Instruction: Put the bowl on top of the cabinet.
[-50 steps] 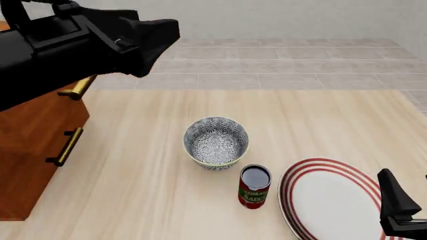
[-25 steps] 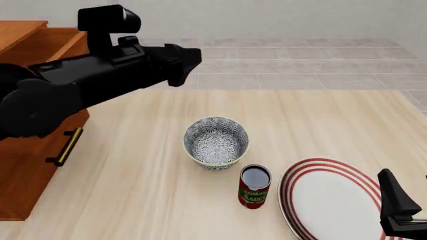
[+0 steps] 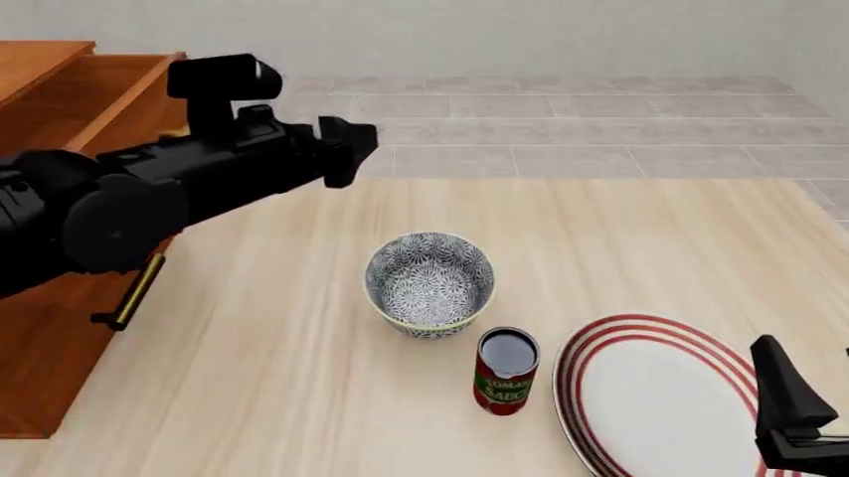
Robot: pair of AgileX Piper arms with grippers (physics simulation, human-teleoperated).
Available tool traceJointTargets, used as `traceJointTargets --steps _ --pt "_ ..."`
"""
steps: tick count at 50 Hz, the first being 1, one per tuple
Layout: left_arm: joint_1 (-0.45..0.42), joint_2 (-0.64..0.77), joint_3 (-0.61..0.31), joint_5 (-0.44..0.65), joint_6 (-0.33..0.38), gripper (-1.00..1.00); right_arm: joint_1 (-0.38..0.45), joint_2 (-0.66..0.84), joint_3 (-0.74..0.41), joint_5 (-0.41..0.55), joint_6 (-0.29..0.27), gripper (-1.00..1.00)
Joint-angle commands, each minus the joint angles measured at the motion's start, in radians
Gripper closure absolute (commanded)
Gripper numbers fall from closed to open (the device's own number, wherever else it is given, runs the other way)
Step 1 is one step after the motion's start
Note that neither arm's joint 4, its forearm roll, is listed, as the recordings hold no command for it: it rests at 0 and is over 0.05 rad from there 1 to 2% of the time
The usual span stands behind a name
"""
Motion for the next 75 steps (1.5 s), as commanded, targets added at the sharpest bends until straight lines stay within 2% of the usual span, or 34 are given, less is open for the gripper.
traceJointTargets --steps 1,28,50,75 --pt "0.038 0.018 0.024 -0.018 -0.025 -1.00 -0.003 -0.001 0.000 0.000 0.003 -1.00" --pt "0.006 0.120 0.027 -0.067 -0.025 -1.00 -0.006 -0.002 0.000 0.000 0.006 -1.00" --pt "0.031 0.164 0.060 -0.108 -0.027 -1.00 -0.006 -0.005 -0.001 0.001 0.006 -1.00" --pt "0.024 0.228 0.061 -0.148 -0.061 -1.00 -0.007 -0.004 -0.001 0.000 0.009 -1.00"
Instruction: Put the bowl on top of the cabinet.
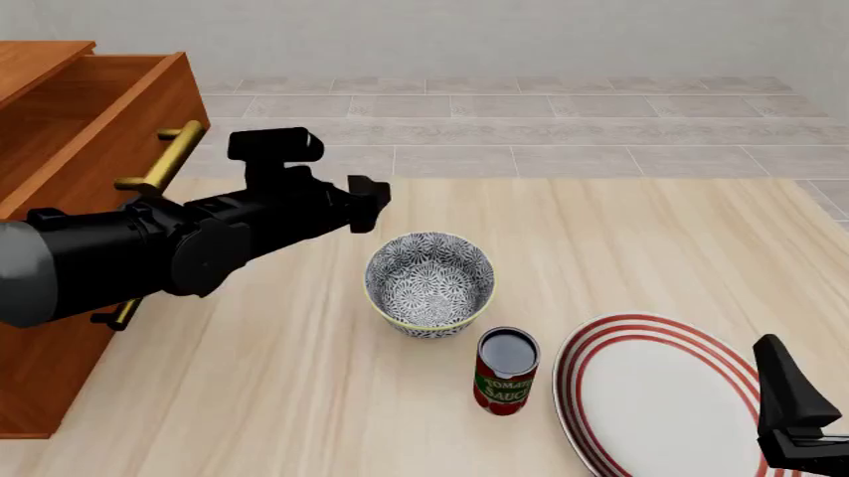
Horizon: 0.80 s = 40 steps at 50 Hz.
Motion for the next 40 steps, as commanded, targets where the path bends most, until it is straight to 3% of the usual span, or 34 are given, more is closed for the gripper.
traceJointTargets --steps 1,40 --pt "-0.002 0.031 0.001 -0.020 -0.019 -1.00 0.000 0.002 0.001 -0.002 0.002 -1.00" --pt "0.026 0.102 0.019 -0.090 -0.067 -1.00 0.001 0.006 0.003 -0.005 -0.004 -1.00"
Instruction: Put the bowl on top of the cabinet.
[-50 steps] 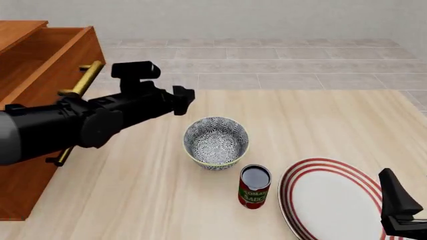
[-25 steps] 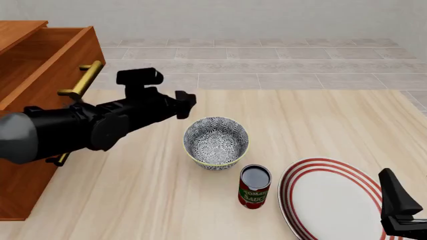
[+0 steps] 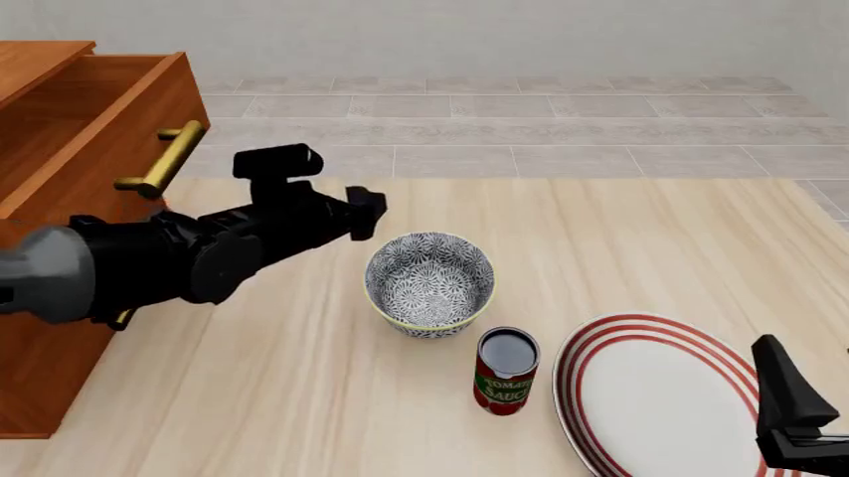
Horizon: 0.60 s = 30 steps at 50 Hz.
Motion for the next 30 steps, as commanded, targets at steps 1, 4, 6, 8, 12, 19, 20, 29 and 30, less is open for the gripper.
traceJointTargets --steps 1,4,6,8,12,19,20,29,30 --pt "-0.001 0.033 -0.003 -0.019 -0.016 -1.00 -0.001 0.000 0.001 -0.001 0.000 -1.00" --pt "-0.003 0.041 -0.007 -0.019 -0.018 -1.00 -0.002 0.002 0.001 -0.002 0.001 -1.00" --pt "-0.004 0.047 -0.008 -0.021 -0.019 -1.00 -0.002 0.000 0.001 -0.001 0.001 -1.00" --pt "-0.004 0.050 -0.009 -0.021 -0.021 -1.00 -0.002 0.001 0.001 -0.002 0.002 -1.00" --pt "-0.002 0.058 -0.009 -0.024 -0.027 -1.00 -0.002 -0.001 0.000 0.000 0.002 -1.00" --pt "0.004 0.061 -0.003 -0.029 -0.028 -1.00 -0.002 0.001 0.000 -0.001 0.001 -1.00" --pt "0.007 0.060 -0.002 -0.030 -0.030 -1.00 -0.002 0.001 0.000 -0.001 0.001 -1.00" --pt "0.016 0.062 0.003 -0.036 -0.029 -1.00 -0.002 -0.001 -0.002 0.003 0.000 -1.00" --pt "0.014 0.066 0.004 -0.039 -0.032 -1.00 -0.002 -0.002 -0.002 0.003 0.001 -1.00"
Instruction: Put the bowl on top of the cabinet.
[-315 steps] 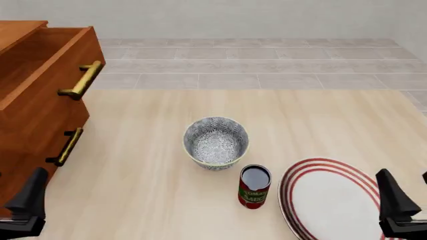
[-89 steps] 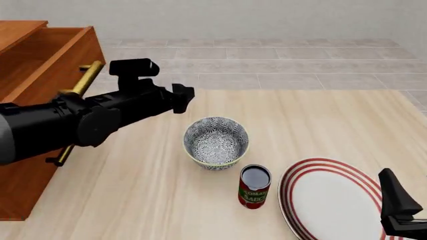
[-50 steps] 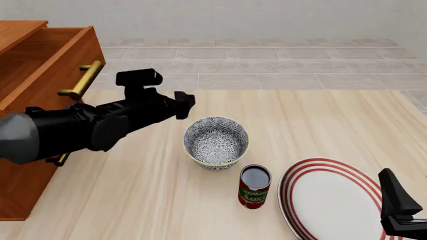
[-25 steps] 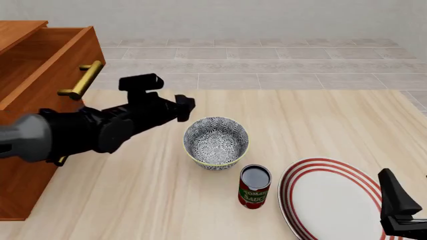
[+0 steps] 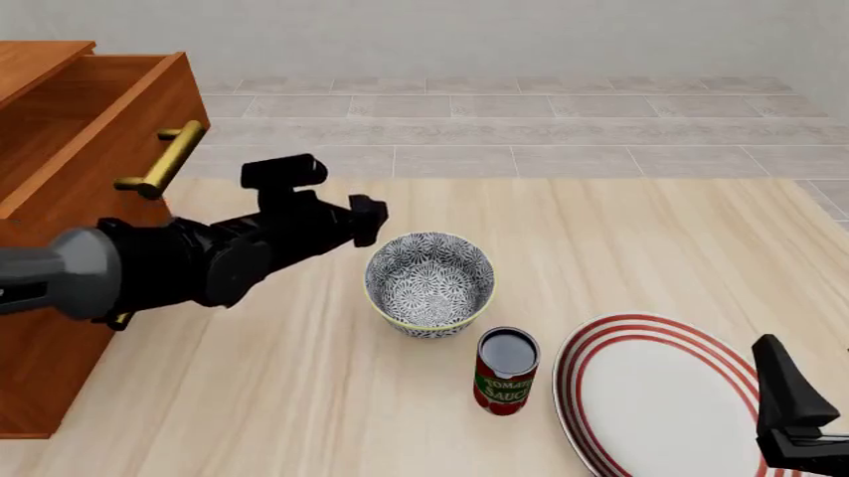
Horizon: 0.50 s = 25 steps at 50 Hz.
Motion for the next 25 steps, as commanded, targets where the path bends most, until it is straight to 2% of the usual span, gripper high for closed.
traceJointTargets --steps 1,25 --pt "0.006 0.011 0.005 -0.011 -0.006 -1.00 0.000 -0.002 -0.001 0.003 0.000 -1.00" --pt "-0.009 0.075 -0.011 -0.029 -0.010 -1.00 -0.004 -0.001 -0.001 0.000 0.004 -1.00"
